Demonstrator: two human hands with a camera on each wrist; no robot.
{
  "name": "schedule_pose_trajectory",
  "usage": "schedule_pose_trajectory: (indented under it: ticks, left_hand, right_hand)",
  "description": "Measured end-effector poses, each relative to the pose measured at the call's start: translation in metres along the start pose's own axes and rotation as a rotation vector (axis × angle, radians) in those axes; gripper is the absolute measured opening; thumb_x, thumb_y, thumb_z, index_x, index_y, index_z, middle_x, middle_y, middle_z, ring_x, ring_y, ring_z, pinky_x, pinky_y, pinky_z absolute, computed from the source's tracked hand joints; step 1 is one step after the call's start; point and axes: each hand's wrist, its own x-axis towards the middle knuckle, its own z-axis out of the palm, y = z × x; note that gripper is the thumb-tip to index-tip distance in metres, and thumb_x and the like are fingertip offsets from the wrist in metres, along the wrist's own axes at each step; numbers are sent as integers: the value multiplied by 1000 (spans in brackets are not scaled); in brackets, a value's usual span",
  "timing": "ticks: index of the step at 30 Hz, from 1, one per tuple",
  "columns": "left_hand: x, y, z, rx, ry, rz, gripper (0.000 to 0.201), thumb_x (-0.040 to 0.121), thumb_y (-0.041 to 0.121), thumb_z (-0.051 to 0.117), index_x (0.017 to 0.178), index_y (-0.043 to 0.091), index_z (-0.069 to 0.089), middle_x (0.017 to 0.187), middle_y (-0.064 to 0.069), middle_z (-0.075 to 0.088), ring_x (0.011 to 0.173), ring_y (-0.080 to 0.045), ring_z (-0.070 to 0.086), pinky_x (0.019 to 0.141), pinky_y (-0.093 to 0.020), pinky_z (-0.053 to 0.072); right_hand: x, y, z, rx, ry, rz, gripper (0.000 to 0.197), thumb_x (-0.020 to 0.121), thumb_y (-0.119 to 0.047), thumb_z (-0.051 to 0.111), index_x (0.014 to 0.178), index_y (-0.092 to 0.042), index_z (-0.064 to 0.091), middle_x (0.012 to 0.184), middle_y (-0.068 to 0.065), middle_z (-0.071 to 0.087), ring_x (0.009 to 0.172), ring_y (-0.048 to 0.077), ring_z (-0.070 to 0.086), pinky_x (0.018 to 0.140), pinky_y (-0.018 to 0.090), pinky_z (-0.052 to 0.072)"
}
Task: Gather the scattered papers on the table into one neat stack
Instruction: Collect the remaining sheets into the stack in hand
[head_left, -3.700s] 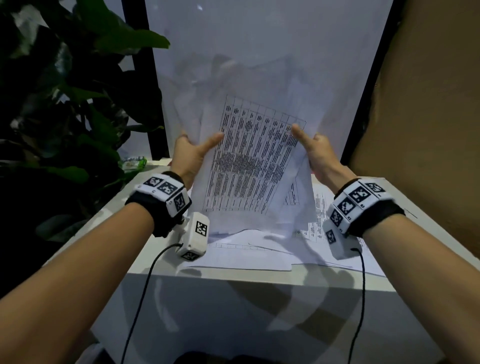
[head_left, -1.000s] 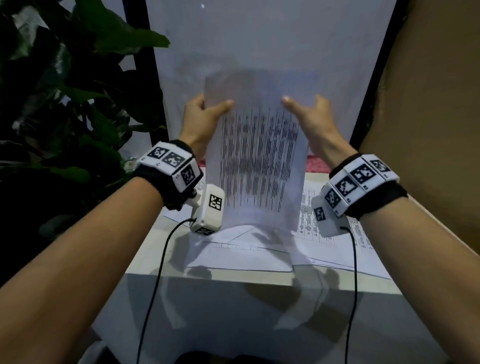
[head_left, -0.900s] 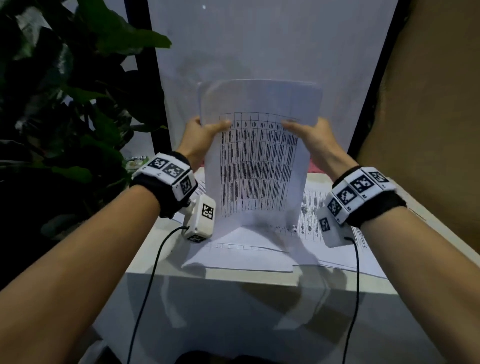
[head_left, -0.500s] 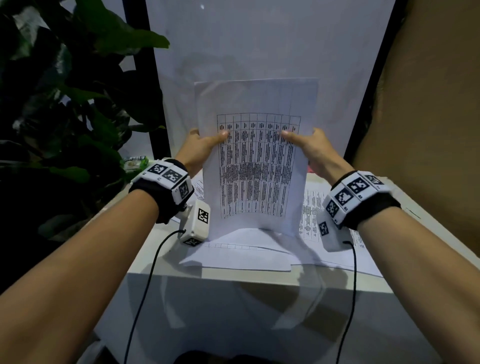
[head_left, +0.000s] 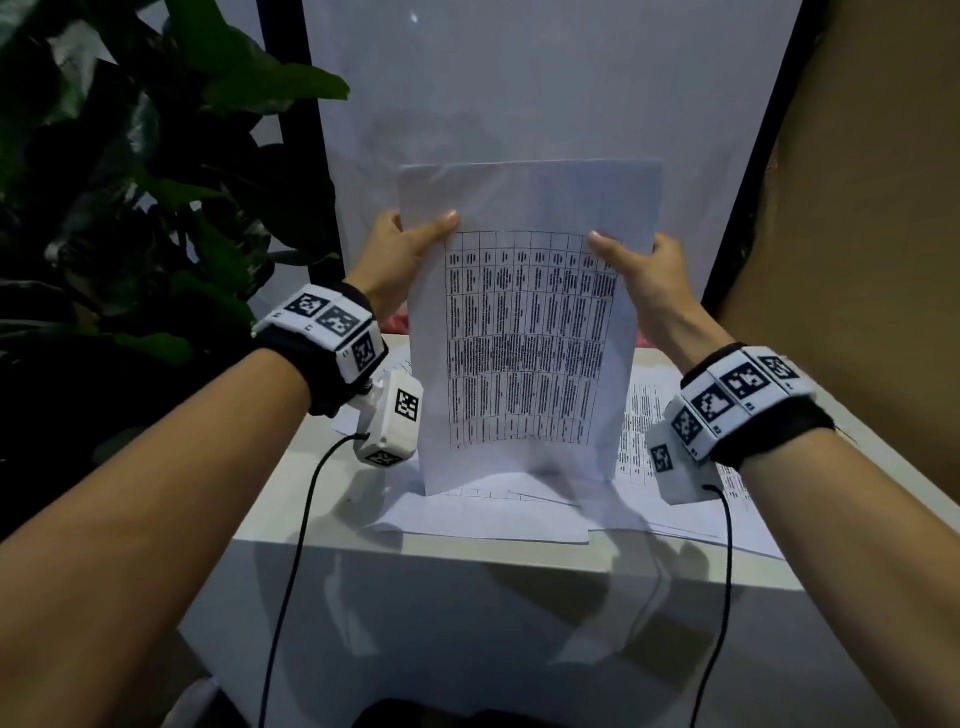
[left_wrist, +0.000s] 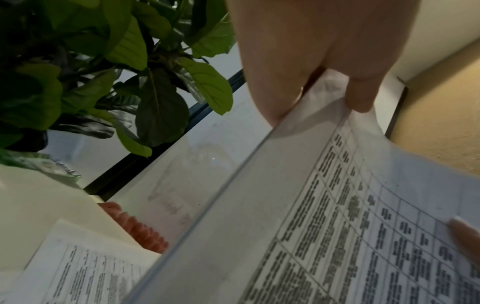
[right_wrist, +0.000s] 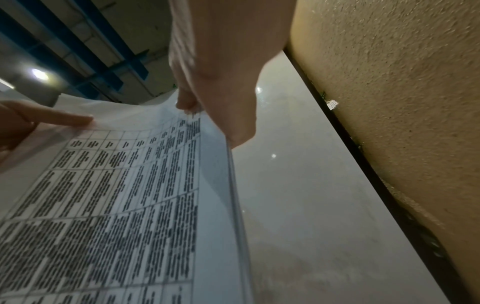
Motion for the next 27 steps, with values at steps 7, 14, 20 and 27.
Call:
schedule_pose_trajectory:
  ticks: [7, 14, 20, 27]
  left_hand:
    - [12, 16, 6, 41, 109, 125, 16, 94, 21, 54, 82, 11, 58, 77, 1, 67, 71, -12, 65, 73, -27, 54]
    - [9, 18, 6, 138, 125, 142, 39, 102, 28, 34, 69, 18, 53, 67, 5, 62, 59, -2, 61, 66, -21, 49]
    - [3, -3, -3, -116, 44, -12, 17, 95, 22, 51, 98, 7, 59, 77, 3, 76, 74, -11, 72, 69, -28, 59]
    - [-43, -79, 6, 8, -38, -241, 28, 84, 26, 66, 106, 11, 59, 115, -10, 58, 108, -24, 55, 105, -37, 37]
  right_hand:
    - [21, -31, 7, 28, 30, -132, 26, 81, -11, 68, 62, -21, 53, 58, -14, 58, 56, 4, 56, 63, 23, 51]
    - [26, -32, 5, 28, 55, -74, 41, 94, -32, 50, 56, -20, 39, 42, -17, 49, 46, -5, 44, 50, 11, 39]
    - [13, -5, -14, -81, -115, 139, 35, 79, -52, 64, 90, -19, 60, 86, -5, 65, 84, 14, 64, 84, 31, 53]
    - [-42, 61, -11, -281, -213, 431, 35, 79, -19, 69, 65, -14, 37, 64, -3, 43, 30, -6, 46, 39, 6, 39]
